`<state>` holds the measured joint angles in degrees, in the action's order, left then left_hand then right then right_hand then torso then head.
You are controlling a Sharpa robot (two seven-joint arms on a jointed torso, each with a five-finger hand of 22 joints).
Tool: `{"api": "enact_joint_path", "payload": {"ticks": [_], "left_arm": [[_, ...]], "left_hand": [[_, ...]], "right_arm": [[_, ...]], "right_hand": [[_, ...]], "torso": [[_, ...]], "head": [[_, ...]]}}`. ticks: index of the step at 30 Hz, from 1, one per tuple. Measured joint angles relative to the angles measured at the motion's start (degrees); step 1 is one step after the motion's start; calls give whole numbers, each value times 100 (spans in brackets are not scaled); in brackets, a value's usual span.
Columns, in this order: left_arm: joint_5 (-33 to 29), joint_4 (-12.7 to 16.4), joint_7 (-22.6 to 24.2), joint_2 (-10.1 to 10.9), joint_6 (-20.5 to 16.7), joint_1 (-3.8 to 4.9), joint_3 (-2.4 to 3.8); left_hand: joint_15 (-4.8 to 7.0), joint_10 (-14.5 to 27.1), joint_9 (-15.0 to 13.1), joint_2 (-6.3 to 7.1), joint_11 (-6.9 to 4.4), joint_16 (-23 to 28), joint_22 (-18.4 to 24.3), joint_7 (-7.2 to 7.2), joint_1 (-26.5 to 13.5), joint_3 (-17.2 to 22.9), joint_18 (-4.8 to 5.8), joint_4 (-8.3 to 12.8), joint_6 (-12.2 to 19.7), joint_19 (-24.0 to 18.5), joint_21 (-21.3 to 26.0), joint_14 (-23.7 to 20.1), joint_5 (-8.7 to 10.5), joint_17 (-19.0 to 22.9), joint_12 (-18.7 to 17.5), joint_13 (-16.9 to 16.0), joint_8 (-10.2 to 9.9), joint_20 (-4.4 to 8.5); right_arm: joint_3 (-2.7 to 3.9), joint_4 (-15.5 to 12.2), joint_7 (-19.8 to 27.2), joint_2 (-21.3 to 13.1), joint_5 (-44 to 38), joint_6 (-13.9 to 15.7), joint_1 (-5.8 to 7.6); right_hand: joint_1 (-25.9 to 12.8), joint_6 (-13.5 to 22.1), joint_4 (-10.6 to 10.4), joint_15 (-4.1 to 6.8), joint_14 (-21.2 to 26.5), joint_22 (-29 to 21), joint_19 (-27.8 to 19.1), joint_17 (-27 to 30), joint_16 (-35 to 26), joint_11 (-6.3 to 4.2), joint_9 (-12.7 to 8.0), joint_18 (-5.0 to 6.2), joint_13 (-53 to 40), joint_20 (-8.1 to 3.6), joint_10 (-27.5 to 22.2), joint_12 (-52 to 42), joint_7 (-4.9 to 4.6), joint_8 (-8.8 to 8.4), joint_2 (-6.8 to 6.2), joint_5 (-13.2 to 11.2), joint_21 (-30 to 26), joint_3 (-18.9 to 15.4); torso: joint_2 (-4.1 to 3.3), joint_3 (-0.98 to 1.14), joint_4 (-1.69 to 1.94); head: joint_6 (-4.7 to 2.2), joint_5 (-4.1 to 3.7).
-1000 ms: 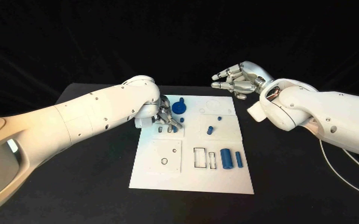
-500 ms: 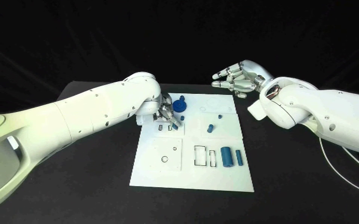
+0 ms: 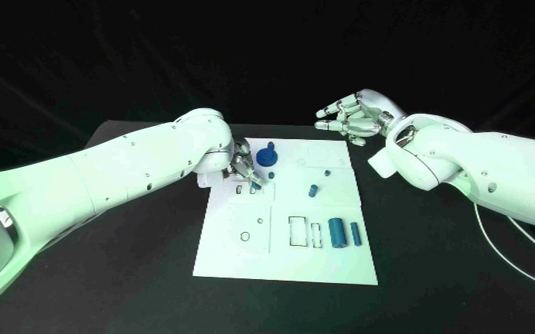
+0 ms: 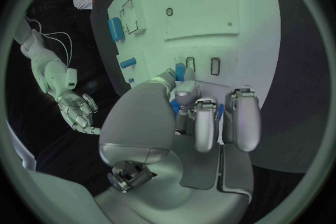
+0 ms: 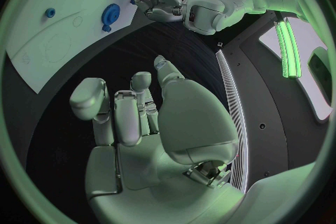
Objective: Assemble the parts on the task board
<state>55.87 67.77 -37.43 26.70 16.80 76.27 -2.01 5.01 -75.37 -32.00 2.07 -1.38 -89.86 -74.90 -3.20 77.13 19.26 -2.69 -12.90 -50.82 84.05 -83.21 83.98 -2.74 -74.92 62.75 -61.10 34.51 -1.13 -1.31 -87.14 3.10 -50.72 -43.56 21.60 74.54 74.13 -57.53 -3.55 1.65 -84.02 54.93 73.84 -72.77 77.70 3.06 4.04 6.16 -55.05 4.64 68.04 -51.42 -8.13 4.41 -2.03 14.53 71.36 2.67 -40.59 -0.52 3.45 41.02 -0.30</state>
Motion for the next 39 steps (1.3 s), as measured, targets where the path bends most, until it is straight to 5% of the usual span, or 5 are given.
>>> {"api": "enact_joint_path", "payload": {"ticks": [6, 23, 39], "left_arm": [[48, 139, 39, 86, -305, -7, 0], [510, 363, 14, 222, -462, -137, -25], [641, 452, -38, 267, -191, -174, -15]], "left_hand": [[0, -10, -225, 202, -6, 0, 0, -7, -208, 472, 0, 67, -8, 0, 0, 0, 0, 0, 2, 6, 72, 0], [0, -10, -383, 271, -5, 0, -4, 11, -352, 681, -1, 82, 11, 0, 0, 0, 12, 1, 2, 37, 100, -1], [0, -9, -464, 376, -5, 0, -3, 13, -518, 947, -1, 193, 13, 0, 0, 0, -11, 2, -41, 113, 167, -1]], "right_arm": [[-1, 8, 0, 0, 0, -13, -7], [-3, 4, -14, -15, 82, -104, -17], [-5, 7, -22, -22, 136, -181, -19]], "right_hand": [[37, 20, 23, 0, 0, -49, -9, 22, -28, 8, 0, 0, 31, 9, -32, 36, -19, 0, 37, 0, -38, -23], [37, 20, 23, 0, 0, -85, -29, 36, -32, 8, 0, -1, 37, 30, -32, 41, -19, 0, 37, -23, -65, -22], [90, 20, 7, 0, 0, -91, -29, 36, -32, 30, -1, -1, 37, 30, -52, 40, -19, 0, 90, -23, -65, -38]], "torso": [[2, -1, 4], [4, 9, 25], [3, 5, 21]], "head": [[1, 36], [-31, 157], [-3, 165]]}}
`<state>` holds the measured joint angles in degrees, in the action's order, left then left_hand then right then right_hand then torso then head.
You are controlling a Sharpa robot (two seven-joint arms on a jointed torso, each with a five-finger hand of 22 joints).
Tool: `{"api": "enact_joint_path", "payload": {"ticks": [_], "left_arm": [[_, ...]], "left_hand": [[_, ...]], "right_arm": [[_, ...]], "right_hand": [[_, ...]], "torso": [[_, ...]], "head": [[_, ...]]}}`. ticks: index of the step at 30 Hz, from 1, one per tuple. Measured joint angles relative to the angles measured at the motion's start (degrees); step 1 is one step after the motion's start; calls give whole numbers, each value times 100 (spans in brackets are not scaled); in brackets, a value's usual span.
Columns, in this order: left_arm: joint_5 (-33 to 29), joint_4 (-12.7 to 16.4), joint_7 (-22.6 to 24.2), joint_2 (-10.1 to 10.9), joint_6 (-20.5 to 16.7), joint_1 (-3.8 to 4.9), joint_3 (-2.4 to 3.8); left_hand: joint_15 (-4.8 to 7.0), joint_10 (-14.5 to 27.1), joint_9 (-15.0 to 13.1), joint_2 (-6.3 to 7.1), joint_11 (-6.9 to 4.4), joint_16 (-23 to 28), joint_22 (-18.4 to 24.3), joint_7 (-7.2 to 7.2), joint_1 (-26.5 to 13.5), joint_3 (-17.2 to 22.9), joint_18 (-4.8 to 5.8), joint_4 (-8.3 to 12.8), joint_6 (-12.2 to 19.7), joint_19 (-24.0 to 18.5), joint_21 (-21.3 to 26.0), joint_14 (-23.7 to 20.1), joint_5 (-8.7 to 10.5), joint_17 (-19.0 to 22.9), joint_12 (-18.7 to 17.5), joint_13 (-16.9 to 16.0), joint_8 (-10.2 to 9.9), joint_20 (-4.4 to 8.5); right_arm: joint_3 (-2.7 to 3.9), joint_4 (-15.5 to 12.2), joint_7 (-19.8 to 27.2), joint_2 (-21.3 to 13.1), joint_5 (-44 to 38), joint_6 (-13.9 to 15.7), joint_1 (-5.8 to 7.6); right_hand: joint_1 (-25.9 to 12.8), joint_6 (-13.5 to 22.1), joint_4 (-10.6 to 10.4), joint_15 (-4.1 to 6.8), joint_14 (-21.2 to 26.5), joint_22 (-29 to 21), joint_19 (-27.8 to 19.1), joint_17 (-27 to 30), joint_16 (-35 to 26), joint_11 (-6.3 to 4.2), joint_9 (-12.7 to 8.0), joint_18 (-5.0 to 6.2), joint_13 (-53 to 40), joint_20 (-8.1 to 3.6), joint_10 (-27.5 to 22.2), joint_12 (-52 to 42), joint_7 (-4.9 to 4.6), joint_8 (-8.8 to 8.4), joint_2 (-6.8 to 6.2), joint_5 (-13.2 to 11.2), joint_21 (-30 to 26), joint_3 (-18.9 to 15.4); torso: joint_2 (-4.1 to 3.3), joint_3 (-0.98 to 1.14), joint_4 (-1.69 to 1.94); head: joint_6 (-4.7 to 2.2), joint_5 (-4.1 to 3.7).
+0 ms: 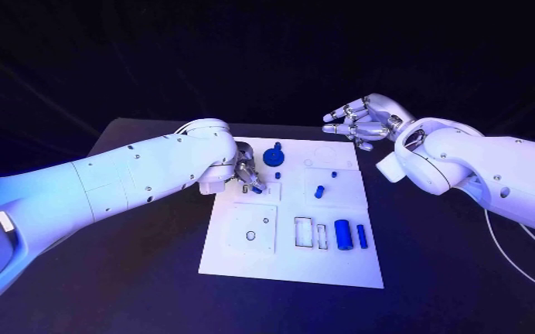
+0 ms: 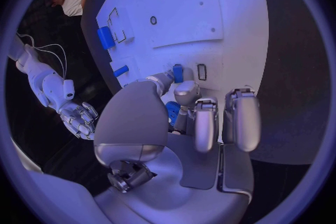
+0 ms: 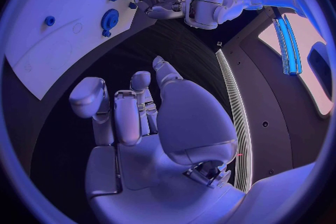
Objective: Assemble the parts on the task board
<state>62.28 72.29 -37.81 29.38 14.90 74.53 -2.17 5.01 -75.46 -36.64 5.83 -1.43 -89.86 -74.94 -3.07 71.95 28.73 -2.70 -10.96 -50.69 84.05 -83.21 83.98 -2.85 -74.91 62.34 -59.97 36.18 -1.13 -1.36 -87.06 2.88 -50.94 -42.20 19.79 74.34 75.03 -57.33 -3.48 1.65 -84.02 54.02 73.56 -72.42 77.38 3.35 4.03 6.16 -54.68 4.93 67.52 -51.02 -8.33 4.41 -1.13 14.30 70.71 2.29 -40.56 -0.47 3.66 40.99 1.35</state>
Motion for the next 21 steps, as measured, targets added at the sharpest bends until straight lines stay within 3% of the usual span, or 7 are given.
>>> {"api": "enact_joint_path", "payload": {"ticks": [14, 21], "left_arm": [[40, -54, -58, -52, 118, 6, 5], [42, -177, -86, -143, 145, 3, 13]], "left_hand": [[0, -1, -43, -23, -2, 0, 1, 0, -175, 139, 0, -36, -1, 0, 0, 0, -1, 0, 0, 0, 64, 0], [0, -25, -114, -52, -25, 0, 1, 11, -417, 352, 0, 64, -33, 0, 0, 0, 1, -4, 0, -2, 167, 0]], "right_arm": [[-1, -5, -2, -9, 9, -33, -2], [-1, -15, -3, -16, 10, -39, -3]], "right_hand": [[0, 0, 0, 0, 0, 0, 0, 0, 0, 0, 0, 0, 0, 0, 1, 0, 0, 0, 0, 0, 0, 0], [0, 0, 0, 0, 0, 0, 0, 0, 0, 0, 0, 0, 7, 0, 1, 0, 0, 0, 0, 0, 0, 0]], "torso": [[-5, -1, 0], [-8, 1, -3]], "head": [[-16, 6], [0, 12]]}}
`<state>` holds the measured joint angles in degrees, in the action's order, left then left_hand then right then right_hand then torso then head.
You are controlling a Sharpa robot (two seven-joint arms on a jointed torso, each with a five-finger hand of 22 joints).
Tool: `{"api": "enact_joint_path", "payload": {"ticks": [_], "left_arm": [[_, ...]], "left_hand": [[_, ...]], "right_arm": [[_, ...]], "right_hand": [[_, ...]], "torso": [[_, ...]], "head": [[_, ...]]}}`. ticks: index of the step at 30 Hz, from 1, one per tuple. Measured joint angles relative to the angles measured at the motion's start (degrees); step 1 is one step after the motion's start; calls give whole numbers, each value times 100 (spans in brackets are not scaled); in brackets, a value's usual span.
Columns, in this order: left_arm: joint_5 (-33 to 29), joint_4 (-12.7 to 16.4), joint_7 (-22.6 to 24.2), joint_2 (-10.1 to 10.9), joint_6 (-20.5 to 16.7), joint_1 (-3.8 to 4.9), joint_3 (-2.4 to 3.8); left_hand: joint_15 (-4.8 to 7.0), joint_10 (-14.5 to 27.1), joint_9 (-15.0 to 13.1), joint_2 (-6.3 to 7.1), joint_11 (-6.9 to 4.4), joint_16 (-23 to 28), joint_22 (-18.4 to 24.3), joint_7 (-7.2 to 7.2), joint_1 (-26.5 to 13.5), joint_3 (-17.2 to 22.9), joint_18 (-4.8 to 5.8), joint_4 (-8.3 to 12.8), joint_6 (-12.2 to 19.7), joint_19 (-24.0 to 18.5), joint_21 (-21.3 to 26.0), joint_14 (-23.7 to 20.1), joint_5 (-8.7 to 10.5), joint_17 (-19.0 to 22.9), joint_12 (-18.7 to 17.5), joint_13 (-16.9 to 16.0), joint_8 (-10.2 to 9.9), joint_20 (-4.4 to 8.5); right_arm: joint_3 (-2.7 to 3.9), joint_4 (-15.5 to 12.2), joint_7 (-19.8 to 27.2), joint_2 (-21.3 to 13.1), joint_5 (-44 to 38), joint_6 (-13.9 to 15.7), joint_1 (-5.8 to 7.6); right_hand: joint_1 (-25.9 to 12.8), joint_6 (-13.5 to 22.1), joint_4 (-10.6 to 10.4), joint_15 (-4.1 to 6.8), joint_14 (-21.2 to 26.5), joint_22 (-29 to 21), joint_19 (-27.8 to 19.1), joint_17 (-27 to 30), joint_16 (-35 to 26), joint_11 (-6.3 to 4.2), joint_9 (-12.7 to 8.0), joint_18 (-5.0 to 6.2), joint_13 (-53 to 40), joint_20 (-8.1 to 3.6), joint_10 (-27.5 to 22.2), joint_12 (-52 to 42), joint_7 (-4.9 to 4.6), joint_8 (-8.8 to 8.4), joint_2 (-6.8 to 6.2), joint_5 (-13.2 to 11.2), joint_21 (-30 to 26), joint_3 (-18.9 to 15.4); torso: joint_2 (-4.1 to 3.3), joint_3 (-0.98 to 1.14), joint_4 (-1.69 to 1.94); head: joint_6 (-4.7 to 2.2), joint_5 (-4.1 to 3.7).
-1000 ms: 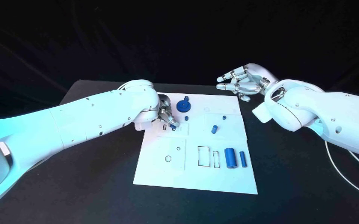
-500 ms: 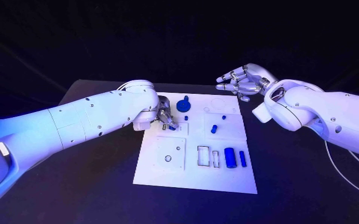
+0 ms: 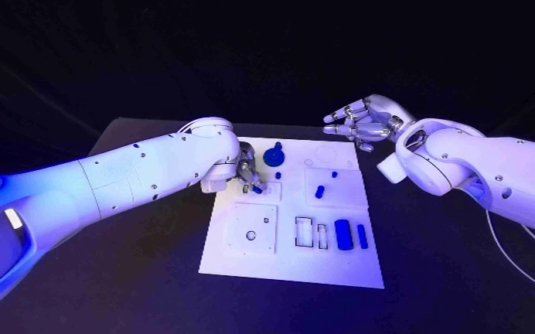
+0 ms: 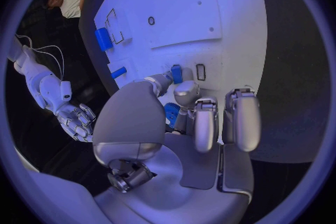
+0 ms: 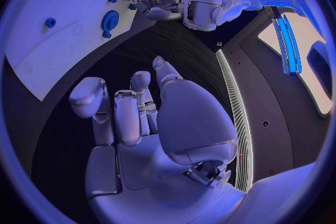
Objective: Assemble the parts on the task board
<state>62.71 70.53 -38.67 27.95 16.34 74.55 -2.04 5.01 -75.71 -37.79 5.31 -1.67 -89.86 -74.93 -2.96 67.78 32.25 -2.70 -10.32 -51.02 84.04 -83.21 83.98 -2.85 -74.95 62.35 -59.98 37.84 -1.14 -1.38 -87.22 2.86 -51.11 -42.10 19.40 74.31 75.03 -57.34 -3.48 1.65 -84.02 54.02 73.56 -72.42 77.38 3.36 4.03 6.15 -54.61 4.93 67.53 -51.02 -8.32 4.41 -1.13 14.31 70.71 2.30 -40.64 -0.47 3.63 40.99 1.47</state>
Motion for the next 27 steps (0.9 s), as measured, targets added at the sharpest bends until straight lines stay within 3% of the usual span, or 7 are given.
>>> {"api": "enact_joint_path", "payload": {"ticks": [5, 11, 14, 17, 22, 27], "left_arm": [[-1, -75, -6, -54, 10, -5, 4], [-5, -120, -14, -80, 5, -11, 4], [0, -126, -22, -82, 0, -22, -5], [7, -126, -29, -80, -7, -31, -7], [8, -124, -31, -74, -14, -33, -7], [4, -119, -30, -70, -26, -35, -7]], "left_hand": [[0, -26, -33, -58, -23, 0, 0, 31, -190, 80, 0, -2, -52, 0, 0, 0, 0, 0, 27, -33, 22, 0], [0, -90, -44, 63, -71, 0, 1, 107, -656, 375, 1, 370, -147, 0, -44, 0, 4, 1, 126, -107, 45, 0], [0, -109, -77, 273, -91, 0, 1, 172, -913, -64, 0, 231, -295, 0, -44, 0, -7, 1, 126, -110, 57, 0], [0, -109, -65, 388, -91, 0, 1, 159, -1132, -491, 0, 102, -299, 0, -44, 0, -13, 1, 156, -120, 74, 0], [12, -109, -26, 444, -91, 0, 1, 153, -1240, -1042, 0, -20, -293, 0, -44, 12, -13, 2, 156, -120, 12, 0], [41, -109, -15, 397, -91, 0, 1, 153, -1239, -1637, 0, -176, -294, -21, -44, 0, -13, 2, 156, -126, -18, 21]], "right_arm": [[0, -7, 0, 0, 0, -6, 0], [0, -15, -1, -6, 0, -17, 0], [0, -27, -3, -24, 0, -24, 0], [0, -30, -8, -35, 0, -28, 0], [-1, -75, -12, -69, 1, -36, 0], [-1, -122, -12, -83, 2, -43, 0]], "right_hand": [[0, 0, 0, 0, 0, -8, 0, 0, 0, 0, 0, 0, 0, 0, 0, 0, 0, 0, 0, 0, 0, 0], [0, -1, 0, 0, 0, -8, 0, 0, 0, 0, 0, 0, 0, 0, 0, 0, 0, 0, 0, 0, 0, 0], [1, -1, 0, 0, 0, -8, 0, 0, 0, 0, 0, 0, 0, 0, 0, 0, 1, 0, 1, 0, 0, 0], [23, -1, 0, 0, 0, -8, 0, 0, 0, 0, 0, 0, 0, 0, 0, 0, 1, 0, 23, 0, 0, 0], [23, -1, -16, 0, 0, -8, 0, -8, 0, 0, 0, 0, 0, 0, 1, 0, 1, 0, 23, 0, 0, -16], [23, -1, -18, 0, 0, -8, 0, -8, 0, 0, 0, 0, -1, 0, 0, 0, 1, 0, 23, 0, -12, -18]], "torso": [[-1, 3, -4], [1, 3, -3], [2, 3, 2], [2, 1, 2], [3, 2, 4], [3, 2, 5]], "head": [[10, 1], [24, -12], [25, -15], [26, -16], [31, -21], [27, -25]]}}
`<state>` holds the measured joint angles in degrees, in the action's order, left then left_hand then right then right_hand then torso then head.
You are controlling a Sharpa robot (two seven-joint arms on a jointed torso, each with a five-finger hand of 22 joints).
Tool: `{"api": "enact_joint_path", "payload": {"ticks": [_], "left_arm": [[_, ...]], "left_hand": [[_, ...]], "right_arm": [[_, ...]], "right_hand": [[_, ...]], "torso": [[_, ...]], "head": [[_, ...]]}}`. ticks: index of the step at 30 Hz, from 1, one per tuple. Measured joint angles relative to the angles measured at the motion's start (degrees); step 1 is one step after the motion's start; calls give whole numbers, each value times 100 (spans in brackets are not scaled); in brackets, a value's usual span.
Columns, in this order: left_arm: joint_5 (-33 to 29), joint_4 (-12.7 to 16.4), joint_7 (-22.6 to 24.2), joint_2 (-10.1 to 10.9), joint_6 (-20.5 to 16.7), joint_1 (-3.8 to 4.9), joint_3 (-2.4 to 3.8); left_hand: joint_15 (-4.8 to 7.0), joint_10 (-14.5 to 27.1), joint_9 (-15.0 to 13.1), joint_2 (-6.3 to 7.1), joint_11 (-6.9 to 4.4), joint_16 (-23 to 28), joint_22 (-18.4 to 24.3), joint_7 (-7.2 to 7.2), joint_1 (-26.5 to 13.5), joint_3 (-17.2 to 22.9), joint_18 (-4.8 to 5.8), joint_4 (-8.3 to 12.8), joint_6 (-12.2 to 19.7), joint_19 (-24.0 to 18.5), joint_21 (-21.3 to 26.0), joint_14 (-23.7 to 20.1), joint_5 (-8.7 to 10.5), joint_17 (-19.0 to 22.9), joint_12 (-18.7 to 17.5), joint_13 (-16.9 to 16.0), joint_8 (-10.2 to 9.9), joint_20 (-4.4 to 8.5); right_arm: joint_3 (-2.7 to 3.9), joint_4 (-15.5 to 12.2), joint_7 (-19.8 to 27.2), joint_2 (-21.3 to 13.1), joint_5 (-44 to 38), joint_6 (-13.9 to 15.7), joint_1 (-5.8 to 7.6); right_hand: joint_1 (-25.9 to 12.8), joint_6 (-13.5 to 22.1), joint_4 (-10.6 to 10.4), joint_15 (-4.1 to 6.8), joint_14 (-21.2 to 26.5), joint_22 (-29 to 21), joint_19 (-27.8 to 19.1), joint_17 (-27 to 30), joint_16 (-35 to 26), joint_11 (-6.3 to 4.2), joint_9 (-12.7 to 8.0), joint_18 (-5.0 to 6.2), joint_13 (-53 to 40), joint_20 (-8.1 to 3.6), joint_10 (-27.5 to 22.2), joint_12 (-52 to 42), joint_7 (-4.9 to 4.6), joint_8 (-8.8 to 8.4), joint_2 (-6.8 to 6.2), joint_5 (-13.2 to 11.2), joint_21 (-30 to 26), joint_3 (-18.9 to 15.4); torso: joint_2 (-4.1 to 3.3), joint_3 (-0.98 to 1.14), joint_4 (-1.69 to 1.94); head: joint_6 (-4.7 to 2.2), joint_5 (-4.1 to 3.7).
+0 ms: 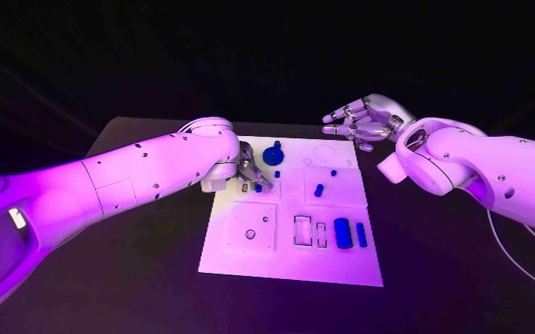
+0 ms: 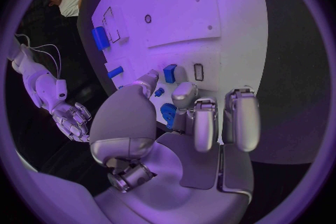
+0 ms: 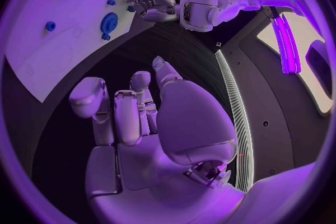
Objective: Assemble the parts on the task board
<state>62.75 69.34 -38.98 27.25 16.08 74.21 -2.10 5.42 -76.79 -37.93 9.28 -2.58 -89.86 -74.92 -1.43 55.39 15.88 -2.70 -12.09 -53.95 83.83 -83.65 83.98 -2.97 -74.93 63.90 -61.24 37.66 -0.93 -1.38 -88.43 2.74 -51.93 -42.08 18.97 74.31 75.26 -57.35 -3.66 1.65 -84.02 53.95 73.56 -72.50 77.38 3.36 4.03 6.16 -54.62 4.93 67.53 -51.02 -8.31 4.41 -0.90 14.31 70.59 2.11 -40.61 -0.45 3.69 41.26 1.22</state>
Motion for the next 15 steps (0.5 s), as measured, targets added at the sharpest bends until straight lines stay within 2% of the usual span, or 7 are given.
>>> {"api": "enact_joint_path", "payload": {"ticks": [3, 5, 15], "left_arm": [[-1, 0, 0, 1, -4, 0, 0], [-2, -4, 0, 0, -5, 0, 0], [-12, 25, 10, 47, -26, -13, 13]], "left_hand": [[0, 0, 0, -90, 0, 0, 0, 0, 90, -251, 0, -75, -1, 21, 0, 0, 0, 0, 0, 0, -36, 21], [0, 0, 0, -95, 0, 0, 0, 12, 95, -347, 0, -107, -15, 21, 0, 0, 0, 0, 0, 0, -45, 21], [0, 0, -1, -204, 0, 0, 0, 23, 205, -753, 0, -278, -41, 21, 0, 0, 0, 1, 23, -5, -49, 21]], "right_arm": [[0, -19, -1, -8, -3, -2, 0], [0, -25, -4, -11, -9, -3, 0], [0, -39, -27, -25, -40, -6, 0]], "right_hand": [[0, 0, -44, 0, 0, -10, 0, -8, 0, 0, 0, 0, 0, 0, 0, 0, 0, 0, 0, 187, -22, -107], [0, 0, -69, 0, 0, -16, 0, -9, 0, 0, 0, 0, 0, 0, 0, -7, 0, 0, 0, 255, -22, -132], [-24, 0, -101, 0, 0, -38, 0, -9, -22, 0, 0, 0, 8, 0, 0, -22, 0, 0, -24, 279, -46, -164]], "torso": [[0, -1, -2], [0, -1, -2], [3, -1, -5]], "head": [[7, -1], [12, 2], [10, 12]]}}
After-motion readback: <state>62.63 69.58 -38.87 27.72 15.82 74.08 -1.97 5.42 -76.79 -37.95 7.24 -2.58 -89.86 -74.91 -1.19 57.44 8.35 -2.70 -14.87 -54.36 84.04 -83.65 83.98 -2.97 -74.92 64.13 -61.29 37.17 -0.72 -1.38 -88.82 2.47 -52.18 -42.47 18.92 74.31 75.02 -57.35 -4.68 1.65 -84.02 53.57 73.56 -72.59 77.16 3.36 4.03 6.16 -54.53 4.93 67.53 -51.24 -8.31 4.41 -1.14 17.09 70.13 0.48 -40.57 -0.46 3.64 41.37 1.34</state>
